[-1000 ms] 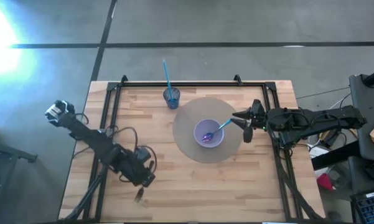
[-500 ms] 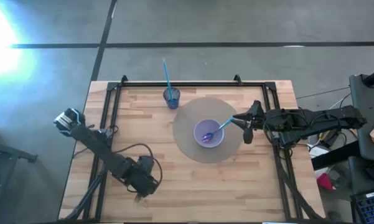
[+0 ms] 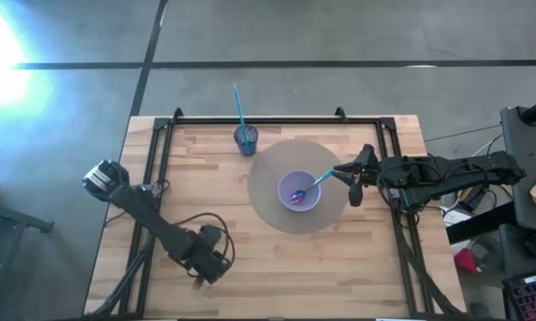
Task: Pick & Place Utensil
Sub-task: Put the black fork into the purple bowl
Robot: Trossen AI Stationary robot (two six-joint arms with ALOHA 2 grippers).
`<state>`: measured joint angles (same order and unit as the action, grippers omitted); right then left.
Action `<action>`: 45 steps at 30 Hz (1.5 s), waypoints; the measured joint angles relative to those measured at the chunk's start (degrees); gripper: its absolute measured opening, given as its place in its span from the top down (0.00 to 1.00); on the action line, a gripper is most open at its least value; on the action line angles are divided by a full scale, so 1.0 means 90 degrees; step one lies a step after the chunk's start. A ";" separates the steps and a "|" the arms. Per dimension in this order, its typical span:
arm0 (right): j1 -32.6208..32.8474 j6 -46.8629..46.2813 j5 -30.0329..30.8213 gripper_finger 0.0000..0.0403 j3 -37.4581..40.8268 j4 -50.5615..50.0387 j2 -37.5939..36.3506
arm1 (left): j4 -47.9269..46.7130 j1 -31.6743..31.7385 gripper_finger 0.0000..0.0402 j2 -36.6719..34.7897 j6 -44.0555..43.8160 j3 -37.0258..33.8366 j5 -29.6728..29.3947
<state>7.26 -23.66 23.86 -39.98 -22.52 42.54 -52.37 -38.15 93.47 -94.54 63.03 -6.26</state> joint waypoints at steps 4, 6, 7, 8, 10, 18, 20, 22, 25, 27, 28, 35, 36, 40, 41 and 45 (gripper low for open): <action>0.0001 -0.0113 -0.0015 0.79 0.0000 0.0000 0.0000 | 0.0504 -0.0002 0.51 0.0051 -0.0039 -0.0264 -0.0002; 0.0001 -0.0157 -0.0015 0.80 0.0001 0.0000 0.0000 | 0.0521 -0.0002 0.51 0.0079 -0.0100 -0.0356 0.0000; -0.0001 -0.0158 -0.0019 0.80 0.0001 -0.0002 0.0000 | 0.0524 -0.0008 0.51 0.0080 -0.0137 -0.0406 0.0000; -0.0001 -0.0161 -0.0040 0.80 0.0001 0.0000 0.0000 | 0.0535 -0.0022 0.51 0.0080 -0.0177 -0.0456 0.0000; 0.0000 -0.0163 -0.0045 0.81 0.0001 -0.0001 0.0000 | 0.0549 -0.0051 0.51 0.0080 -0.0262 -0.0532 0.0022; 0.0001 -0.0163 -0.0045 0.81 0.0001 0.0000 0.0000 | 0.0696 -0.0277 0.51 0.0083 -0.0667 -0.0584 0.0044; 0.0001 -0.0163 -0.0044 0.80 0.0001 0.0000 0.0000 | 0.0734 -0.0326 0.51 0.0083 -0.0750 -0.0591 0.0044; 0.0000 -0.0163 -0.0046 0.80 0.0001 0.0000 0.0000 | 0.0818 -0.0371 0.51 0.0083 -0.0831 -0.0597 0.0038; -0.0001 -0.0204 -0.0044 0.78 0.0001 0.0000 0.0000 | 0.1018 -0.0434 0.51 0.0083 -0.0957 -0.0682 -0.0042; 0.0001 -0.0207 -0.0044 0.78 0.0001 0.0000 0.0000 | 0.1216 -0.0455 0.51 0.0083 -0.1014 -0.0793 -0.0049; 0.0000 -0.0207 -0.0044 0.77 0.0001 0.0000 0.0000 | 0.1315 -0.0464 0.51 0.0083 -0.1033 -0.0848 -0.0051; 0.0001 -0.0207 -0.0044 0.76 0.0001 0.0000 0.0000 | 0.1582 -0.0500 0.51 0.0085 -0.1257 -0.1098 -0.0071; -0.0001 -0.0207 -0.0044 0.77 0.0001 0.0000 0.0000 | 0.1582 -0.0500 0.51 0.0085 -0.1268 -0.1098 -0.0078; 0.0001 -0.0207 -0.0043 0.79 0.0001 0.0000 0.0000 | 0.1527 -0.0500 0.51 0.0139 -0.1292 -0.1098 -0.0073; -0.0001 -0.0207 -0.0041 0.79 0.0001 0.0000 0.0000 | 0.1483 -0.0502 0.51 0.0184 -0.1302 -0.1094 -0.0053; 0.0001 -0.0207 -0.0041 0.81 0.0001 0.0000 0.0000 | 0.1392 -0.0497 0.51 0.0500 -0.1327 -0.1067 0.0155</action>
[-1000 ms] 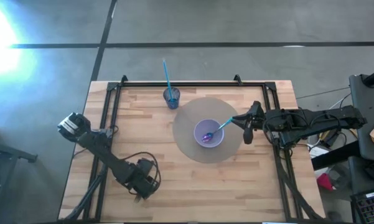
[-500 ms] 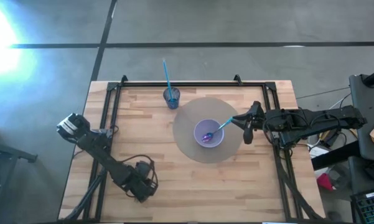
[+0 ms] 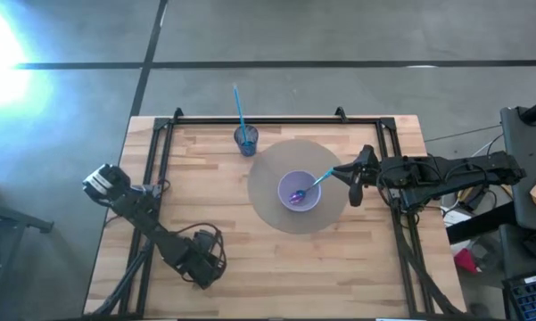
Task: Pick & Place Utensil
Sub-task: Put the black fork into the purple bowl
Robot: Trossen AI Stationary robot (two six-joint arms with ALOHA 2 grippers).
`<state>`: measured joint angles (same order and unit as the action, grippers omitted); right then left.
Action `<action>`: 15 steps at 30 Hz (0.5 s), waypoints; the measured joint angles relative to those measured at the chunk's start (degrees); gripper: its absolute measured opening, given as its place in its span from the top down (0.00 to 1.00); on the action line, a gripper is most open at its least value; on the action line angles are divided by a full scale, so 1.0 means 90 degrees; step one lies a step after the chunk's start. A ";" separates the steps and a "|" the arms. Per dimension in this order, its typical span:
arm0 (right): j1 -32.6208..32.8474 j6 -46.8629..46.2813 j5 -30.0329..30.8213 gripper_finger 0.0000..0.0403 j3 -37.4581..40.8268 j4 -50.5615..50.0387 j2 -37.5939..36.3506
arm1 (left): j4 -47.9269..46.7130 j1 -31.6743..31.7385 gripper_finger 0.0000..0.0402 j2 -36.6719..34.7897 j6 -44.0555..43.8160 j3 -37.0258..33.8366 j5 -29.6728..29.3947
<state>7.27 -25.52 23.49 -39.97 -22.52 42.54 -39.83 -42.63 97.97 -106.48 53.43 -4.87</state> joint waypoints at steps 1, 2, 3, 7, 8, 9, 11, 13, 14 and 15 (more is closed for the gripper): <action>0.0000 0.0000 0.0000 0.82 0.0000 0.0000 0.0000 | -0.0003 0.0004 0.51 0.0079 -0.0002 0.0008 0.0039; -0.0002 0.0000 0.0000 0.82 0.0000 0.0000 0.0000 | -0.0014 0.0004 0.51 0.0169 0.0000 0.0031 0.0044; -0.0002 0.0000 0.0000 0.83 0.0000 0.0000 0.0000 | -0.0030 0.0002 0.51 0.0225 0.0004 0.0063 0.0044; 0.0000 -0.0002 0.0000 0.83 0.0000 0.0000 0.0000 | -0.0155 0.0004 0.52 0.0396 0.0071 0.0213 0.0077; -0.0002 0.0000 0.0000 0.83 0.0000 0.0000 0.0000 | -0.0226 0.0004 0.53 0.0426 0.0080 0.0264 0.0081; -0.0002 0.0000 0.0000 0.83 0.0000 0.0000 0.0000 | -0.0298 0.0004 0.54 0.0458 0.0078 0.0312 0.0090; -0.0002 -0.0001 0.0000 0.82 0.0000 0.0000 0.0000 | -0.0434 0.0004 0.58 0.0507 0.0080 0.0383 0.0107; 0.0000 -0.0001 0.0000 0.81 0.0000 0.0000 0.0000 | -0.0456 0.0002 0.63 0.0523 0.0141 0.0383 0.0128; -0.0002 -0.0002 0.0000 0.80 0.0000 0.0002 0.0000 | -0.0460 0.0004 0.66 0.0528 0.0168 0.0381 0.0133; 0.0000 -0.0002 0.0000 0.80 0.0000 0.0000 0.0000 | -0.0472 0.0002 0.69 0.0528 0.0211 0.0381 0.0141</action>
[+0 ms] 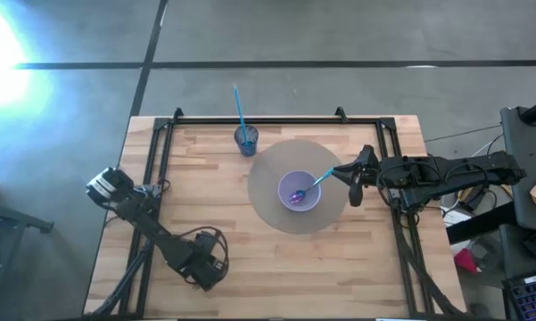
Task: Pick & Place Utensil
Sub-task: Put the black fork into the purple bowl
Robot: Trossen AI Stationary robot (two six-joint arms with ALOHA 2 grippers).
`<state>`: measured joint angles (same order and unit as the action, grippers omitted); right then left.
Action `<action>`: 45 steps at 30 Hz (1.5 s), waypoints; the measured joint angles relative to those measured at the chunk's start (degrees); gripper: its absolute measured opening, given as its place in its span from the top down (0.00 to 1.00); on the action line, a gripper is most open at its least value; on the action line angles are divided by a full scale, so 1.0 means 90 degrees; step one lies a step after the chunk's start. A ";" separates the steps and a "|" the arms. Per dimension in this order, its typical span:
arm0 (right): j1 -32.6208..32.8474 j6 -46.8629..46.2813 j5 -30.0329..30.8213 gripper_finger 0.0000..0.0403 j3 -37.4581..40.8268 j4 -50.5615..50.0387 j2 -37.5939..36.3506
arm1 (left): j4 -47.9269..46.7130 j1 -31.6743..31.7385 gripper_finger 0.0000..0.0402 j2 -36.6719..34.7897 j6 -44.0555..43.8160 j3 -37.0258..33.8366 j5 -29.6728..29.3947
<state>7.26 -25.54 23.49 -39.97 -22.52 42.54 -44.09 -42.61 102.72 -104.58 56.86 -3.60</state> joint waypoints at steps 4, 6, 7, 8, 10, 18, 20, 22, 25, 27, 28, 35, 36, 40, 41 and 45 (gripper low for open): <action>-0.0002 0.0002 0.0000 0.78 0.0000 0.0002 0.0000 | -0.0029 0.0000 0.83 0.0002 0.0245 -0.0008 0.0013; -0.0002 0.0000 0.0000 0.78 0.0000 0.0002 0.0000 | -0.0049 0.0000 0.89 0.0005 0.0325 -0.0012 0.0015; -0.0001 0.0000 0.0002 0.77 0.0000 0.0001 0.0000 | -0.0060 0.0000 0.92 0.0005 0.0354 -0.0014 0.0017; -0.0001 0.0001 0.0001 0.77 0.0000 0.0002 0.0000 | -0.0067 0.0000 0.95 0.0007 0.0395 -0.0015 0.0015; -0.0002 0.0000 0.0000 0.78 0.0000 0.0000 0.0000 | -0.0071 0.0000 0.98 0.0007 0.0456 -0.0015 0.0014; -0.0001 0.0000 0.0002 0.82 0.0000 0.0001 0.0000 | -0.0059 0.0000 0.99 0.0004 0.0673 -0.0017 0.0014; -0.0002 0.0000 0.0002 0.83 0.0000 0.0001 0.0000 | -0.0068 -0.0002 0.99 -0.0029 0.0688 -0.0017 0.0010; 0.0000 0.0002 0.0002 0.83 0.0000 0.0002 0.0000 | -0.0088 -0.0005 0.99 -0.0103 0.0688 -0.0015 -0.0001; 0.0000 0.0000 0.0002 0.82 0.0000 0.0000 0.0000 | -0.0132 -0.0007 0.99 -0.0308 0.0690 -0.0012 -0.0045; -0.0002 0.0001 0.0002 0.82 0.0000 0.0001 0.0000 | -0.0160 -0.0012 0.99 -0.0466 0.0690 -0.0012 -0.0155; -0.0001 0.0001 0.0002 0.81 0.0000 0.0001 0.0000 | -0.0163 -0.0013 1.00 -0.0526 0.0695 -0.0022 -0.0214; 0.0000 0.0000 0.0000 0.78 0.0000 0.0001 0.0000 | -0.0243 -0.0005 1.00 -0.0821 0.0822 -0.0008 -0.0607; 0.0000 0.0000 0.0000 0.78 0.0000 0.0000 -0.0002 | -0.0246 -0.0007 1.00 -0.0821 0.0832 -0.0007 -0.0615; 0.0000 -0.0002 0.0000 0.77 0.0002 0.0002 -0.0002 | -0.0268 -0.0010 1.00 -0.0835 0.0842 0.0010 -0.0743; -0.0002 -0.0002 0.0000 0.78 0.0002 0.0002 -0.0002 | -0.0278 -0.0010 1.00 -0.0838 0.0854 0.0010 -0.0788; -0.0002 -0.0005 -0.0122 0.80 0.0000 0.0005 -0.0002 | -0.0276 -0.0004 1.00 -0.0867 0.0965 0.0067 -0.1145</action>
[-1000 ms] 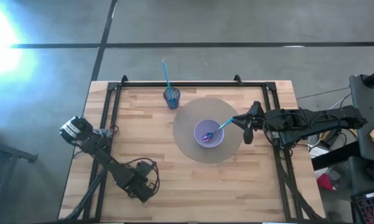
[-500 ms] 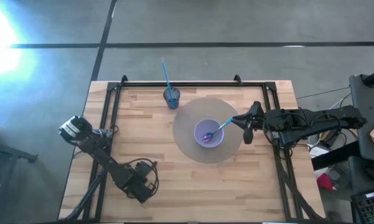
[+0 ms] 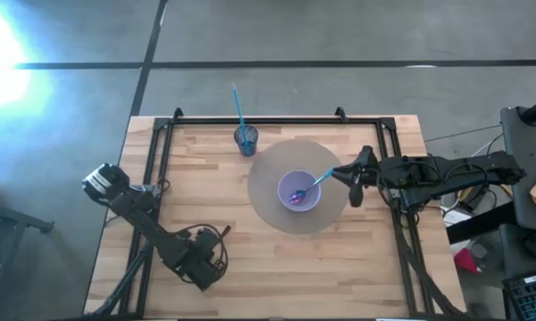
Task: Pick & Place Utensil
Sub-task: Put the black fork into the purple bowl
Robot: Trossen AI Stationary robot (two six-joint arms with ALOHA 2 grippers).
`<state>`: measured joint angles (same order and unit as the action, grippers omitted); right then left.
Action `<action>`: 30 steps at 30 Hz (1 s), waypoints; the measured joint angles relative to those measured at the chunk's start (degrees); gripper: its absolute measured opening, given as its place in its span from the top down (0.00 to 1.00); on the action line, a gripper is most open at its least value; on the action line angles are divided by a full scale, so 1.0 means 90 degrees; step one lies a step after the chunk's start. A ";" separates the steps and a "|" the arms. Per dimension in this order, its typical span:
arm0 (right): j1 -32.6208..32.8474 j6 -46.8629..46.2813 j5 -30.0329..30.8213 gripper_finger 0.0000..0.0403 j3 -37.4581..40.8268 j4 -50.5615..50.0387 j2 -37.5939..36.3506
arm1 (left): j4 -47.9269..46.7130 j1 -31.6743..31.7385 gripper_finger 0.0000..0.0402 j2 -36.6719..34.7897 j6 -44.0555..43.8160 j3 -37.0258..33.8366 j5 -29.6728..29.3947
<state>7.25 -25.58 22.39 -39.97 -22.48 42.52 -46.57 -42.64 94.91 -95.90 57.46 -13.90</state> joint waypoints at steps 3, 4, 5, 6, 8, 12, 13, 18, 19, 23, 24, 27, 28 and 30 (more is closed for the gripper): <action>0.0002 -0.0056 -0.0185 0.82 0.0000 0.0007 0.0000 | -0.0002 0.0008 1.00 -0.0034 0.0089 0.0080 -0.0446; 0.0002 -0.0097 -0.0206 0.82 0.0002 0.0007 0.0000 | -0.0003 0.0011 1.00 -0.0052 0.0133 0.0105 -0.0613; 0.0002 -0.0132 -0.0214 0.83 0.0001 0.0006 0.0000 | -0.0003 0.0014 1.00 -0.0069 0.0159 0.0129 -0.0796; 0.0002 -0.0147 -0.0214 0.83 0.0000 0.0005 0.0000 | -0.0002 0.0020 1.00 -0.0088 0.0195 0.0160 -0.0990; 0.0002 -0.0160 -0.0214 0.83 0.0002 0.0005 0.0000 | -0.0005 0.0020 1.00 -0.0127 0.0263 0.0207 -0.1381; 0.0002 -0.0160 -0.0223 0.82 0.0000 0.0004 0.0000 | -0.0002 0.0044 1.00 -0.0157 0.0424 0.0328 -0.2078; 0.0002 -0.0160 -0.0228 0.81 0.0002 0.0002 0.0000 | -0.0002 0.0055 1.00 -0.0157 0.0473 0.0362 -0.2244; 0.0002 -0.0163 -0.0360 0.79 0.0000 0.0000 0.0000 | 0.0038 0.0187 1.00 -0.0157 0.0746 0.0458 -0.2983; 0.0011 -0.0163 -0.0374 0.79 0.0002 0.0000 0.0000 | 0.0068 0.0218 1.00 -0.0157 0.0819 0.0473 -0.3135; 0.0096 -0.0163 -0.0379 0.79 0.0002 0.0008 0.0063 | 0.0321 0.0388 1.00 -0.0162 0.1147 0.0484 -0.3748; 0.0127 -0.0163 -0.0376 0.79 0.0002 0.0010 0.0100 | 0.0425 0.0433 1.00 -0.0162 0.1244 0.0484 -0.3896; 0.0216 -0.0161 -0.0377 0.80 0.0002 0.0043 0.0284 | 0.0874 0.0557 1.00 -0.0162 0.1678 0.0484 -0.4334; 0.0246 -0.0162 -0.0378 0.81 0.0002 0.0044 0.0363 | 0.1049 0.0603 1.00 -0.0162 0.1871 0.0484 -0.4420; 0.0286 -0.0162 -0.0378 0.82 0.0002 0.0046 0.0532 | 0.1386 0.0699 1.00 -0.0165 0.2284 0.0484 -0.4564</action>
<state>9.82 -27.04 18.99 -39.94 -22.06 47.31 -34.09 -36.35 93.43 -75.34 61.82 -54.98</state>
